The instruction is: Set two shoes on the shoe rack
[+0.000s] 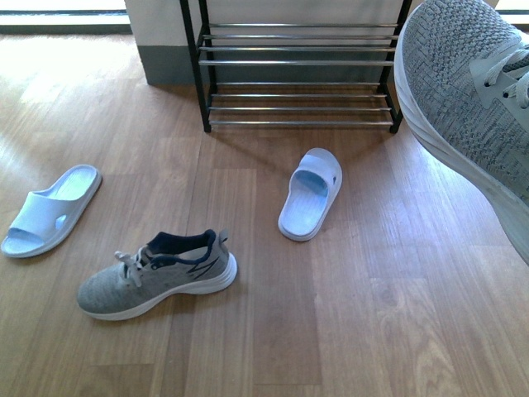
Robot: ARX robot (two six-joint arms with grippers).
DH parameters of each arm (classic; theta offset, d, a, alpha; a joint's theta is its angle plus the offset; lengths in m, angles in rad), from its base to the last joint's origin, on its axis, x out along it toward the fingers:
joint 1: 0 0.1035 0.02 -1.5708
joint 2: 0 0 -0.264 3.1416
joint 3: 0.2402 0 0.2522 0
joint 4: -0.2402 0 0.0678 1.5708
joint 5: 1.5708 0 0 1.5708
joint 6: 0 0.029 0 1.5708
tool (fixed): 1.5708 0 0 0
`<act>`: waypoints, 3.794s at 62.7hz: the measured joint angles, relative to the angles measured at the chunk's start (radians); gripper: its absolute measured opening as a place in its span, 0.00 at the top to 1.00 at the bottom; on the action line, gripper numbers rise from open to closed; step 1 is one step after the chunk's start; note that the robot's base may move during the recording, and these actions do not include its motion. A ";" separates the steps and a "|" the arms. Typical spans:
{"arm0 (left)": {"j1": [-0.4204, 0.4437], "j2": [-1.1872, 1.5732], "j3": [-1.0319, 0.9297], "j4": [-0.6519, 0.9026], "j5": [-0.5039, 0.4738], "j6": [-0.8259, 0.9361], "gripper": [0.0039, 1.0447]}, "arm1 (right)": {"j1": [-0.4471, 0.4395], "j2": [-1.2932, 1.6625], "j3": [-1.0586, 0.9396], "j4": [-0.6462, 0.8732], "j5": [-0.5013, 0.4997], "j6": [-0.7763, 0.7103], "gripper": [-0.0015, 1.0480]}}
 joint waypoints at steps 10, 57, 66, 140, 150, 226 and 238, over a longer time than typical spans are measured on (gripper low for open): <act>0.000 0.000 0.000 0.000 0.000 0.000 0.09 | 0.000 0.000 0.000 0.000 0.000 0.000 0.99; -0.184 1.498 0.463 0.275 -0.424 -0.829 0.09 | -0.003 0.002 0.000 -0.002 0.001 0.004 0.99; -0.200 1.955 0.669 0.290 -0.339 -0.986 0.09 | -0.003 0.002 0.000 -0.002 0.001 0.004 0.99; -0.187 2.583 0.970 0.256 -0.278 -1.436 0.09 | -0.003 0.002 0.000 -0.002 0.001 0.004 0.99; -0.177 2.633 1.081 0.232 -0.231 -1.385 0.09 | -0.003 0.002 0.000 -0.002 0.001 0.004 0.99; -0.203 2.598 1.093 0.247 -0.331 -1.057 0.99 | -0.003 0.002 0.000 -0.002 0.001 0.004 0.99; -0.254 2.350 0.926 0.396 -0.370 -0.774 0.99 | -0.003 0.002 0.000 -0.002 0.001 0.004 0.99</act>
